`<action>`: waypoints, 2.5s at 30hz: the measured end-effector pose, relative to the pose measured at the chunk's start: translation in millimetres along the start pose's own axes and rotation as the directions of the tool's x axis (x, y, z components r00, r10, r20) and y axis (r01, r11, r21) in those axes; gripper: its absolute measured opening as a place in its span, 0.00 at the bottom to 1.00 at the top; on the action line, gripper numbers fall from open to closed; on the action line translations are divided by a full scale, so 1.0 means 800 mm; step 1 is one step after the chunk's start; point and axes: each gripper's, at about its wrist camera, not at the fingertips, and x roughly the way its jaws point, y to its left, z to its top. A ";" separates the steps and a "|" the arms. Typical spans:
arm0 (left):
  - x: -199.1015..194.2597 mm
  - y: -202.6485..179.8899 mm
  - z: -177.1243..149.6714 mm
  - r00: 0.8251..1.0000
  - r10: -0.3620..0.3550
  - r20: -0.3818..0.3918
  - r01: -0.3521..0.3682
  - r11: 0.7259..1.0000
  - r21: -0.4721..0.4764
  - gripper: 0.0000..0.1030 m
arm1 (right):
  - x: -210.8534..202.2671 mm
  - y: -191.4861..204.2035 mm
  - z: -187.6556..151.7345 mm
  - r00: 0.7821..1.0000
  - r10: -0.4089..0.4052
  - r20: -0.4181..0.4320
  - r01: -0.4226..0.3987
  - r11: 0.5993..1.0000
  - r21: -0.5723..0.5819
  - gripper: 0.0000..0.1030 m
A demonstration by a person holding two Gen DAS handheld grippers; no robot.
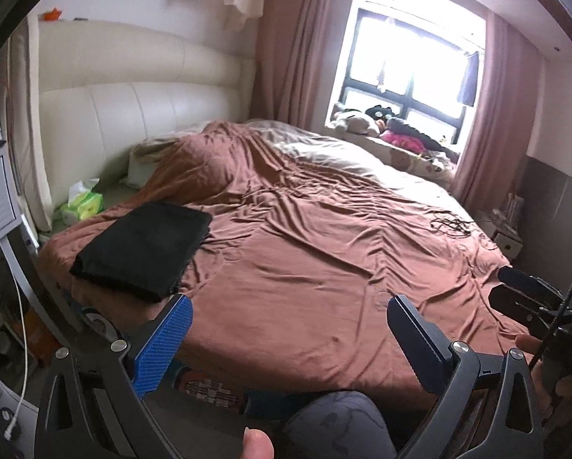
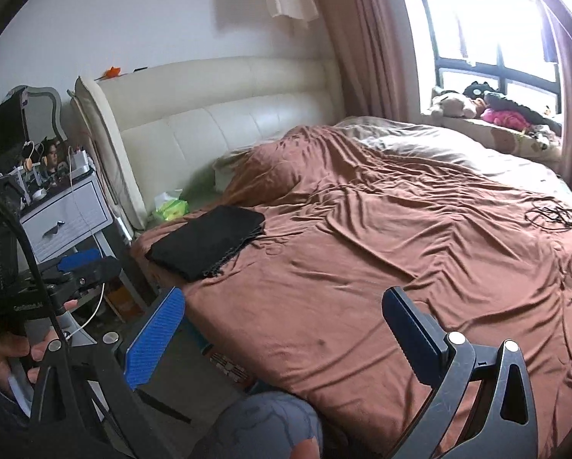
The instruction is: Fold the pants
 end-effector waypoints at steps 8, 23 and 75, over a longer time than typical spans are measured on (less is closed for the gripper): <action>-0.035 -0.037 -0.018 1.000 -0.004 0.024 0.003 1.000 0.030 0.99 | -0.054 -0.002 -0.031 0.999 -0.035 0.029 0.035 0.999 0.010 1.00; -0.082 -0.084 -0.067 0.997 0.010 0.081 -0.015 0.997 0.070 0.99 | -0.142 -0.014 -0.080 0.991 -0.113 0.068 0.111 0.993 0.036 1.00; -0.127 -0.125 -0.147 0.995 -0.026 0.096 0.015 0.993 0.115 0.99 | -0.209 0.023 -0.166 0.971 -0.212 0.115 0.208 0.977 0.044 1.00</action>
